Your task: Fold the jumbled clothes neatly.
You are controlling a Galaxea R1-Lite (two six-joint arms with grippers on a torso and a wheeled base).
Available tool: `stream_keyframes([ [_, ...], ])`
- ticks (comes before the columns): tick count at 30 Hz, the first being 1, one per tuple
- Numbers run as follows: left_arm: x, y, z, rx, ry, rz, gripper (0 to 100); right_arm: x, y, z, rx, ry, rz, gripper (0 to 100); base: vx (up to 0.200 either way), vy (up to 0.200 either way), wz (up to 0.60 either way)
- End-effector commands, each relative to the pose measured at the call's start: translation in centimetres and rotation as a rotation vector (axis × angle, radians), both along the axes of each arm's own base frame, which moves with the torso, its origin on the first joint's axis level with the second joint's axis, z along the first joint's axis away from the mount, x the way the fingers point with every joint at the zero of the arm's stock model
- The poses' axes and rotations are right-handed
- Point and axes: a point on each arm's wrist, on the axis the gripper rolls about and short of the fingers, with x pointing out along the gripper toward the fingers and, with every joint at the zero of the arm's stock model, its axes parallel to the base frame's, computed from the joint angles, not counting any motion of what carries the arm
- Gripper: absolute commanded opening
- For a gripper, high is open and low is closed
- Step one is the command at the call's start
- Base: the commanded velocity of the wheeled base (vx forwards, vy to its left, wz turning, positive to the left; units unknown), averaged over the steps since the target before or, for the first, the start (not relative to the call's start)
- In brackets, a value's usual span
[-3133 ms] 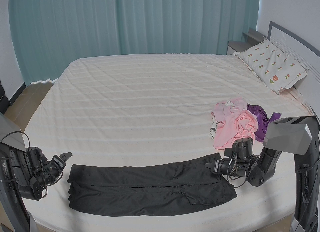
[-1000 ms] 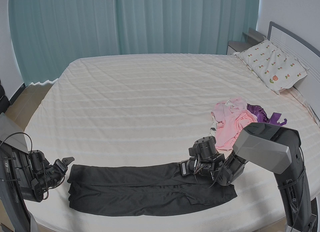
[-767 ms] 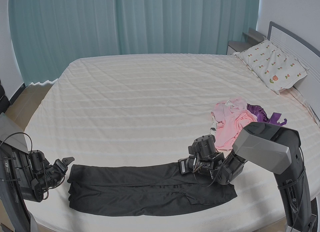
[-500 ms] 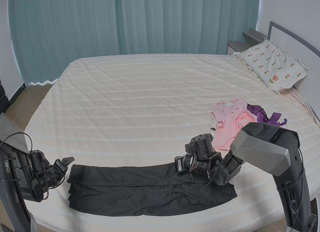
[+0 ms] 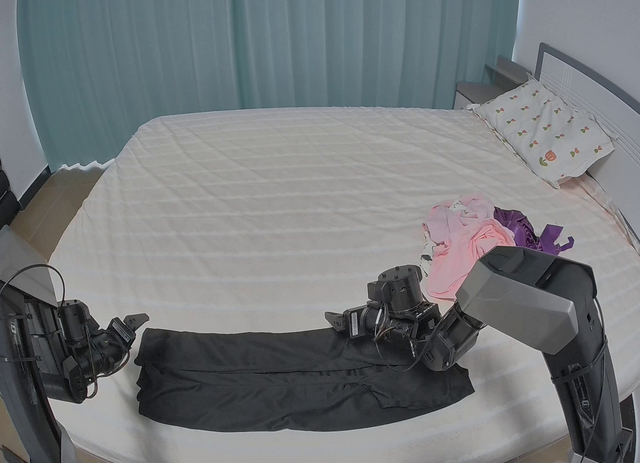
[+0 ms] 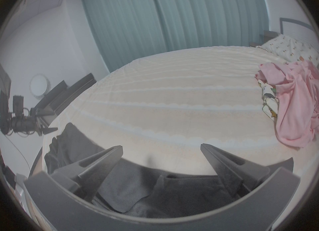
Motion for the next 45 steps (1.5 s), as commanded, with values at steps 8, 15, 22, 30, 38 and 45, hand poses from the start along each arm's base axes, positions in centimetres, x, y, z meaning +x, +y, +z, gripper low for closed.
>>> stream_keyframes([
  [8,0.1,0.0,0.0,0.004,-0.013,0.0,100,0.7,-6.2,3.4,0.128,0.069,-0.204,100,0.0,0.0,0.0],
  [15,0.1,0.1,0.0,0.004,-0.013,0.002,100,-0.3,-8.1,2.4,0.191,0.182,-0.244,100,0.0,0.0,0.0],
  [22,0.0,0.1,0.0,0.003,-0.011,0.002,100,-0.8,-8.3,1.5,0.188,0.222,-0.236,100,0.0,0.0,0.0],
  [30,0.0,0.1,0.0,0.002,-0.011,0.002,100,-0.6,-8.7,0.7,0.18,0.239,-0.248,100,0.0,0.0,0.0],
  [38,0.1,0.1,0.1,0.003,-0.014,0.004,100,-1.0,-9.1,0.6,0.154,0.295,-0.256,0,0.0,0.0,0.0],
  [45,0.0,0.1,0.0,0.002,-0.013,0.004,100,-0.8,-9.3,0.6,0.16,0.287,-0.262,0,0.0,0.0,0.0],
])
